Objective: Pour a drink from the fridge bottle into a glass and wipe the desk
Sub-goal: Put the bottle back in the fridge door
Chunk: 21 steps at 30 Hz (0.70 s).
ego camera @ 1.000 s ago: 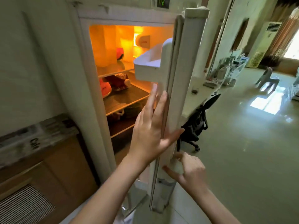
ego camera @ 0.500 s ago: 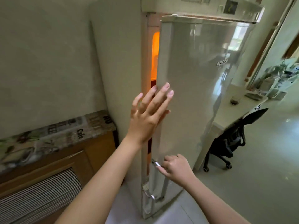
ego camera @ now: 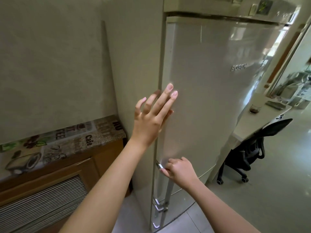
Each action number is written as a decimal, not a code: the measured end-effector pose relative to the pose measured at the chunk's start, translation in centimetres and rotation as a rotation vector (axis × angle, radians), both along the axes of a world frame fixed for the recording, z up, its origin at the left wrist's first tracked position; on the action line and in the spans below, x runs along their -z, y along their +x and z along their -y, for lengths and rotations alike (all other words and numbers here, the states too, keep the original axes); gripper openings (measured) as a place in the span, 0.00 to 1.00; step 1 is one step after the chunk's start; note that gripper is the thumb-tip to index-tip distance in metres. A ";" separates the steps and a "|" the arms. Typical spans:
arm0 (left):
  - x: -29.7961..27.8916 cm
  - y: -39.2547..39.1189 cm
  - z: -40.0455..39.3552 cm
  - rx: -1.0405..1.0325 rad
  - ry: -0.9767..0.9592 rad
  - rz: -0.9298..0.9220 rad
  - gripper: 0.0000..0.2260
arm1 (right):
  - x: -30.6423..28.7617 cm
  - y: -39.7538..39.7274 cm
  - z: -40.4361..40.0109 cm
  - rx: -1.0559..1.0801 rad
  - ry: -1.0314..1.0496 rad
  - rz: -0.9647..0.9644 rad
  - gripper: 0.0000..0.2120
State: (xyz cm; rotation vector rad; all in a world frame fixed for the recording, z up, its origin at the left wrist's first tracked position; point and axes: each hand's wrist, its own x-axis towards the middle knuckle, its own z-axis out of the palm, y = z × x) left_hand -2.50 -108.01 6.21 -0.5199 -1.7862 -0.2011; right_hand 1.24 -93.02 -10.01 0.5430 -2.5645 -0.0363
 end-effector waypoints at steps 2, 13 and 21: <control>0.0 0.1 -0.2 -0.012 0.000 0.001 0.19 | -0.1 0.1 -0.3 -0.002 -0.012 0.012 0.21; -1.0 3.3 -5.2 0.067 0.217 0.155 0.10 | -1.3 3.9 -6.9 0.014 -0.171 0.088 0.12; 0.6 5.9 -16.0 0.111 -0.006 0.533 0.17 | -1.9 10.6 -20.0 0.152 -0.250 0.210 0.10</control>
